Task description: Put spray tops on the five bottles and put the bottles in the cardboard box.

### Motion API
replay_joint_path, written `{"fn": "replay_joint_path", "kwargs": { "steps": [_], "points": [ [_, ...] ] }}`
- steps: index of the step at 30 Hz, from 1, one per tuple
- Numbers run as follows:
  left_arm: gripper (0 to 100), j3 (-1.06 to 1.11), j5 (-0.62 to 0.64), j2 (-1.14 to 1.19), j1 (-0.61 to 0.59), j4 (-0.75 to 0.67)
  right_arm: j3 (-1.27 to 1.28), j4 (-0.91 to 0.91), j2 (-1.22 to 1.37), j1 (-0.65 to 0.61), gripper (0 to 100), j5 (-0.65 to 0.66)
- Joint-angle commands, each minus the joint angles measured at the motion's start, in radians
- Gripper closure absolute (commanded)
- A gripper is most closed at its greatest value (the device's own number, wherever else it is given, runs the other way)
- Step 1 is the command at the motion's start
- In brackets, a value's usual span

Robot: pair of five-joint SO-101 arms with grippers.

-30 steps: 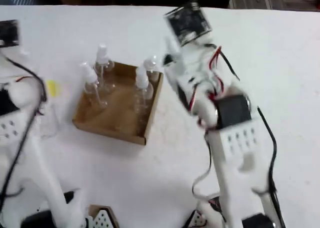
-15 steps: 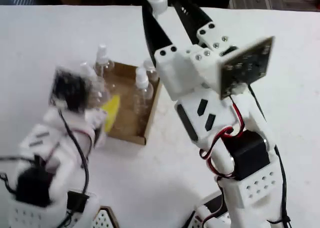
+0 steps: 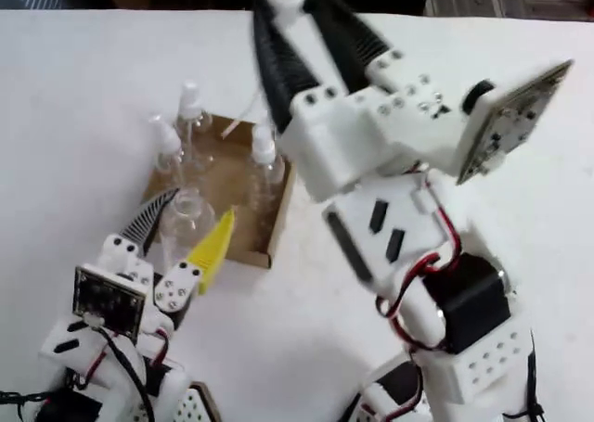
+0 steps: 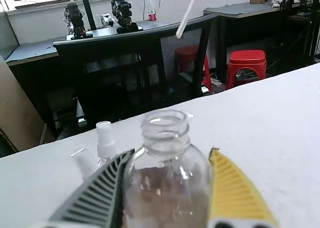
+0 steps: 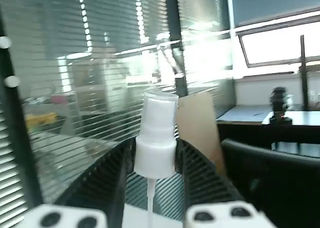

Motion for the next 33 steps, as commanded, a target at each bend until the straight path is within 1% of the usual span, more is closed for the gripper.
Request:
{"fn": "replay_joint_path", "kwargs": {
  "steps": [1,5,13,17,22,33],
  "points": [
    [98,-0.003,-0.011,-0.005,0.015,-0.029,-0.026,0.024,-0.013,-0.081,98.2,-0.012],
    [98,-0.003,-0.011,-0.005,0.015,-0.029,-0.023,0.038,-0.012,-0.12,98.2,-0.012],
    [98,-0.003,-0.011,-0.005,0.015,-0.029,-0.025,0.12,-0.021,-0.122,98.2,-0.014],
    [98,-0.003,-0.011,-0.005,0.015,-0.029,-0.025,0.12,-0.018,-0.124,98.2,-0.014],
    [98,-0.002,-0.011,-0.005,0.015,-0.028,-0.026,0.12,-0.019,-0.176,98.2,-0.014],
    [98,-0.002,-0.011,-0.005,0.015,-0.028,-0.003,0.102,-0.012,-0.176,98.2,-0.014]
  ]
}}
